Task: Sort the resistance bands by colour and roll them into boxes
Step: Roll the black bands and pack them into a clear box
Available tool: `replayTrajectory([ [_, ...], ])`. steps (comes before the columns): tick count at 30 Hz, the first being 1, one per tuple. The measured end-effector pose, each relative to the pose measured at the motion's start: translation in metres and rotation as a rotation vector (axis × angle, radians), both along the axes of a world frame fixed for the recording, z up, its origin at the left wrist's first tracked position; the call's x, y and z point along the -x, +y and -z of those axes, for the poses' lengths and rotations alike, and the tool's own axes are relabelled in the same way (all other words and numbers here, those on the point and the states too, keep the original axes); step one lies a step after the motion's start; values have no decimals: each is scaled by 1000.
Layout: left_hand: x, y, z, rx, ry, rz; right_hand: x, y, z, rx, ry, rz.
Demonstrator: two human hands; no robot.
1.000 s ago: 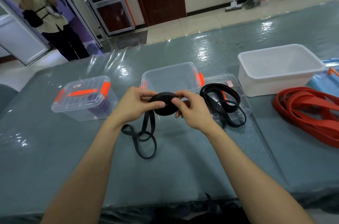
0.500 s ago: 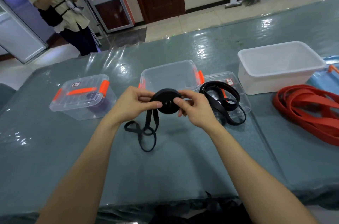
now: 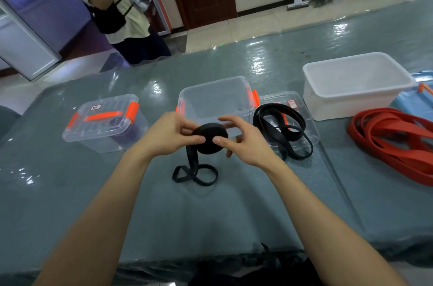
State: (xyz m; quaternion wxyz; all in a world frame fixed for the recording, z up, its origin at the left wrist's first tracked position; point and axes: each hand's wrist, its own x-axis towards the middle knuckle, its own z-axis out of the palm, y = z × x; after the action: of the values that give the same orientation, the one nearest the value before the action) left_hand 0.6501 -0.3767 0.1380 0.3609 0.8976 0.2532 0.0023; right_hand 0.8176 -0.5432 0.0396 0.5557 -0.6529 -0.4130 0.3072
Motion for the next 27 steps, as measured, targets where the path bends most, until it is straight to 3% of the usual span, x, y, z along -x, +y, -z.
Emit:
replayTrajectory([
  [2,-4,-1,-4,-177,139,107,0,1,-1,51,-199,-32],
  [4,-8,-2,-7,-213,151,125,5,4,0,41,-244,-33],
  [9,-2,-4,-4,164,-223,-93,3,6,-4,-148,158,117],
  [14,-7,-17,5,259,-388,-205,12,8,-4,-236,439,163],
  [20,-3,-8,-7,55,-221,-135,10,5,-5,-186,327,154],
  [27,8,-5,-4,203,-269,-133,21,6,-13,-191,332,153],
])
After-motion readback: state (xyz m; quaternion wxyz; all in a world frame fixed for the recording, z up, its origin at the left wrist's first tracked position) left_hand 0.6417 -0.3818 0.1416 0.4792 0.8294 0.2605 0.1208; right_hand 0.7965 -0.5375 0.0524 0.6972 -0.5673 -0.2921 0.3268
